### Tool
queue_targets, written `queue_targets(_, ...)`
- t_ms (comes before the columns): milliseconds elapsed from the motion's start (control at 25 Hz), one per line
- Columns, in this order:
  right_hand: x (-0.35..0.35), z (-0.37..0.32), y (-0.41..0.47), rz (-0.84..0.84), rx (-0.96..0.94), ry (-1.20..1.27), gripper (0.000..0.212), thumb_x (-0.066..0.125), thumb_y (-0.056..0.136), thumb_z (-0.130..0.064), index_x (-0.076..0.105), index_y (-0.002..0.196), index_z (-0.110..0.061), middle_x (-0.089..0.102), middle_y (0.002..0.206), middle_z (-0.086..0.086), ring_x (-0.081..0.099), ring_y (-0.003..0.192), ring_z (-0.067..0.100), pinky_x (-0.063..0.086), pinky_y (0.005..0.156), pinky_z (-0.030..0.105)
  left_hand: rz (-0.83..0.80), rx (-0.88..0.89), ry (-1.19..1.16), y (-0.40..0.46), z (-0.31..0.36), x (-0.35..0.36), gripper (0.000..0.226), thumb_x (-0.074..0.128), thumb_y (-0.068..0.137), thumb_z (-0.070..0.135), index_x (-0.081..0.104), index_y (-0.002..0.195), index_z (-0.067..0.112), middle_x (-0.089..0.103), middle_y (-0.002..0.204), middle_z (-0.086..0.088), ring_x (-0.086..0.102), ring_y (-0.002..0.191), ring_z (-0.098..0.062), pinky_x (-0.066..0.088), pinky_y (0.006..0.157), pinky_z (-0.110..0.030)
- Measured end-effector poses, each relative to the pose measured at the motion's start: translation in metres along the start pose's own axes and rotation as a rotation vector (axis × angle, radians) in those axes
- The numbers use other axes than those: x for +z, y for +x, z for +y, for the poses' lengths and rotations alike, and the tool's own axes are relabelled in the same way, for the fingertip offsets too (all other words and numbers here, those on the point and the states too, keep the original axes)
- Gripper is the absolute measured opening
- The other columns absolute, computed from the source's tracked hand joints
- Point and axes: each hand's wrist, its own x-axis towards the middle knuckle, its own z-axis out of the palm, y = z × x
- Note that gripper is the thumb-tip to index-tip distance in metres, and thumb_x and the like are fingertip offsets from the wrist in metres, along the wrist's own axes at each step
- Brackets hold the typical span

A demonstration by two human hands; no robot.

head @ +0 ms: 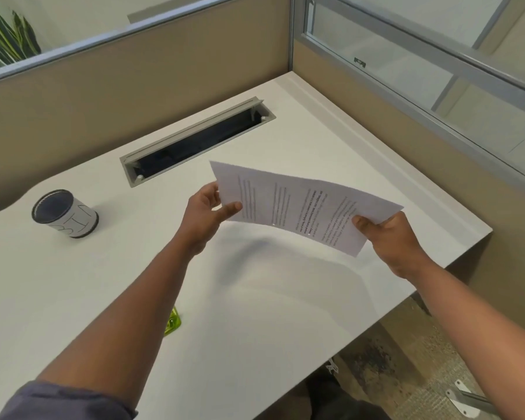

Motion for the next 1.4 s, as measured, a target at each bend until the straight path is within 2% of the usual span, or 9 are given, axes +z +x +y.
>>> queue_targets(80,0.002,0.004,-0.002,0.016,0.004,-0.012,0.026,0.062,0.098,-0.01,0.071,0.103,-0.033,0.076,0.101,-0.017,0.071,0.098,0.005,0.058,0.078,0.021,0.026,0.019,-0.017,-0.008,-0.011,0.006,0.027,0.074,0.089,0.006,0.072,0.113,0.017,0.078,0.108,0.003,0.073,0.103,-0.016,0.058,0.092,-0.04)
queue_targets(160,0.006,0.008,-0.005,0.029,0.015,-0.02,0.025,0.063,0.098,-0.011,0.07,0.1,-0.034,0.076,0.097,-0.021,0.071,0.094,0.001,0.057,0.073,0.017,0.036,0.037,-0.044,-0.015,-0.015,0.016,0.023,0.069,0.094,0.008,0.072,0.109,0.025,0.078,0.106,0.01,0.073,0.099,-0.008,0.056,0.082,-0.023)
queue_targets(240,0.011,0.011,-0.006,0.039,0.021,-0.024,0.023,0.063,0.098,-0.013,0.07,0.1,-0.035,0.075,0.096,-0.024,0.071,0.091,-0.001,0.056,0.069,0.014,0.073,0.047,-0.056,-0.018,-0.016,0.023,0.026,0.064,0.097,0.008,0.07,0.109,0.03,0.077,0.108,0.014,0.071,0.103,-0.008,0.054,0.081,-0.018)
queue_targets(440,0.021,0.019,-0.011,0.085,0.004,-0.037,0.022,0.061,0.099,-0.016,0.069,0.1,-0.036,0.075,0.095,-0.025,0.071,0.092,-0.002,0.056,0.069,0.013,0.16,0.039,-0.059,-0.019,-0.02,0.034,0.023,0.06,0.1,0.012,0.07,0.105,0.032,0.076,0.105,0.014,0.071,0.1,-0.011,0.058,0.085,-0.028)
queue_targets(600,0.028,0.032,-0.016,0.109,0.062,-0.071,0.018,0.059,0.1,-0.018,0.066,0.108,-0.033,0.074,0.097,-0.016,0.07,0.095,0.008,0.06,0.067,0.019,0.188,-0.03,-0.087,-0.027,-0.033,0.042,0.022,0.055,0.103,0.012,0.069,0.107,0.029,0.074,0.105,0.011,0.069,0.099,-0.012,0.054,0.088,-0.033)
queue_targets(880,0.029,0.028,-0.017,0.1,0.081,-0.08,0.022,0.059,0.1,-0.02,0.066,0.1,-0.04,0.074,0.091,-0.025,0.069,0.089,-0.004,0.058,0.063,0.017,0.205,-0.039,-0.106,-0.031,-0.042,0.044,0.023,0.055,0.102,0.009,0.067,0.113,0.026,0.074,0.111,0.006,0.069,0.106,-0.016,0.055,0.095,-0.037)
queue_targets(1040,0.03,0.028,-0.016,0.101,0.084,-0.082,0.022,0.06,0.099,-0.021,0.067,0.097,-0.042,0.073,0.093,-0.028,0.07,0.088,-0.003,0.056,0.061,0.014,0.206,-0.039,-0.098,-0.03,-0.043,0.042,0.028,0.056,0.101,0.009,0.069,0.107,0.034,0.075,0.106,0.014,0.069,0.103,-0.009,0.056,0.092,-0.035)
queue_targets(1160,0.03,0.03,-0.016,0.107,0.093,-0.081,0.021,0.06,0.099,-0.022,0.068,0.096,-0.041,0.074,0.092,-0.026,0.071,0.087,0.001,0.056,0.056,0.017,0.201,-0.042,-0.096,-0.029,-0.047,0.04,0.026,0.057,0.1,0.008,0.069,0.109,0.029,0.075,0.11,0.008,0.069,0.106,-0.016,0.055,0.094,-0.038)
queue_targets(1400,0.027,0.033,-0.013,0.1,0.119,-0.066,0.019,0.061,0.099,-0.019,0.068,0.099,-0.037,0.075,0.092,-0.019,0.071,0.088,0.001,0.056,0.055,0.017,0.178,-0.031,-0.025,-0.026,-0.043,0.037,0.024,0.06,0.099,0.012,0.069,0.108,0.032,0.075,0.102,0.02,0.07,0.097,-0.001,0.052,0.084,-0.025)
